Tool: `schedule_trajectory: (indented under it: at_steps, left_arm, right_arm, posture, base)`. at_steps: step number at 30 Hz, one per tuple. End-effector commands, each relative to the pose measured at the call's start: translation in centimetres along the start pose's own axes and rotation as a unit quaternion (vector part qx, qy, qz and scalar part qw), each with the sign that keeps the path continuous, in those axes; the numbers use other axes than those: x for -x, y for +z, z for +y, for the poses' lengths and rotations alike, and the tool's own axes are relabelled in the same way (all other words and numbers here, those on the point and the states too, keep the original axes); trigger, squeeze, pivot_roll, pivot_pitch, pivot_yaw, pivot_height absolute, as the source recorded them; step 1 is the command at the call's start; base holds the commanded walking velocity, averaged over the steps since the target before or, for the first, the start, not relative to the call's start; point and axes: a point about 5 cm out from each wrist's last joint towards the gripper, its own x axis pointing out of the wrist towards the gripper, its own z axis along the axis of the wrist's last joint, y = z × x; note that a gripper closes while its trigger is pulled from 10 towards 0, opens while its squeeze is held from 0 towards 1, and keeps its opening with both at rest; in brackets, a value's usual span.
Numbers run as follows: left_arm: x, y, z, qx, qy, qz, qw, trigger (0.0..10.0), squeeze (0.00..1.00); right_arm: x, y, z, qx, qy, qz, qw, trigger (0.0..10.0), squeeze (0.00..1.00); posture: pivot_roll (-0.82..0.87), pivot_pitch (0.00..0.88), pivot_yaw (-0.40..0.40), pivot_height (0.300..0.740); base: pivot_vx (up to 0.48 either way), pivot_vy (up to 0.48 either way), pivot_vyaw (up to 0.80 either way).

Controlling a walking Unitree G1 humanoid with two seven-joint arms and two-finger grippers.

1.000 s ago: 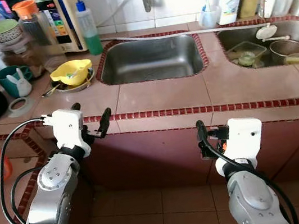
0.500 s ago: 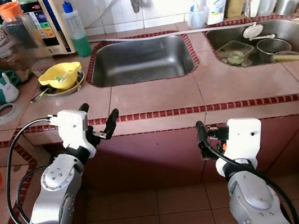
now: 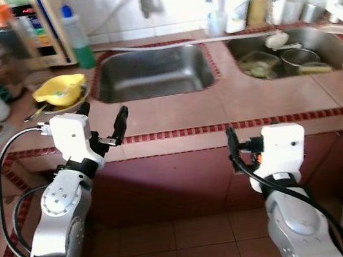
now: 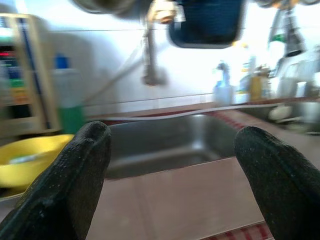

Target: Kitchen organization

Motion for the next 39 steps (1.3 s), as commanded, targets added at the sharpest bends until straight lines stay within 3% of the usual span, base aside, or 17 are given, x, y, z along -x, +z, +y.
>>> schedule_trajectory:
  at_steps: [1, 7, 12, 39]
  left_arm:
    - [-0.05, 0.51, 0.04, -0.001, 0.001, -0.008, 1.0, 10.0, 0.0]
    - [0.03, 0.56, -0.23, 0.009, -0.008, -0.009, 1.0, 10.0, 0.0]
    - [0.06, 0.46, -0.52, 0.009, -0.017, -0.006, 1.0, 10.0, 0.0]
    - [0.29, -0.05, -0.76, 0.009, -0.022, 0.011, 1.0, 10.0, 0.0]
  right_arm:
    - [0.14, 0.36, -0.11, -0.006, 0.0, -0.004, 1.0, 10.0, 0.0]
    - [0.11, 0.01, -0.16, -0.007, 0.0, 0.011, 1.0, 10.0, 0.0]
    - [0.01, -0.09, -0.29, 0.023, -0.018, 0.013, 0.999, 10.0, 0.0]
    - [0.32, -0.4, 0.04, -0.011, 0.002, 0.021, 1.0, 10.0, 0.0]
  posture:
    - [0.05, 0.0, 0.023, 0.74]
    - [0.05, 0.0, 0.023, 0.74]
    - [0.05, 0.0, 0.024, 0.74]
    - [0.05, 0.0, 0.026, 0.74]
  base:
    - [0.0, 0.0, 0.0]
    - [0.0, 0.0, 0.0]
    - [0.25, 0.0, 0.0]
    - [0.271, 0.0, 0.0]
